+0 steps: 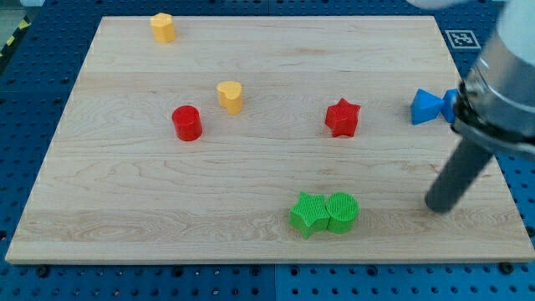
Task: Place the green blocks diagonally to each other at the bottom side
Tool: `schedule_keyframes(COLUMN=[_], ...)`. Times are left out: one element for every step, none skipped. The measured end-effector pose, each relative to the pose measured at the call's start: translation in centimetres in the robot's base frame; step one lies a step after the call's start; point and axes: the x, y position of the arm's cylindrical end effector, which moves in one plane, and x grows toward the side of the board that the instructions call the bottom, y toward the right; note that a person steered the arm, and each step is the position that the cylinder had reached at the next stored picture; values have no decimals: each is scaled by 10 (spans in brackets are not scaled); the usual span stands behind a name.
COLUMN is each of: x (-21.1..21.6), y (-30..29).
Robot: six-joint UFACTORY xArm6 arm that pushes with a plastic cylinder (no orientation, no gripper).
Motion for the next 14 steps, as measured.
schedule_keyframes(x=[37, 38, 38, 39, 34, 19, 17, 12, -4, -16, -31, -20, -6, -5], y=[-13, -49, -129, -156, -155, -149, -150, -161, -174, -184, -187, -187, -180, -164])
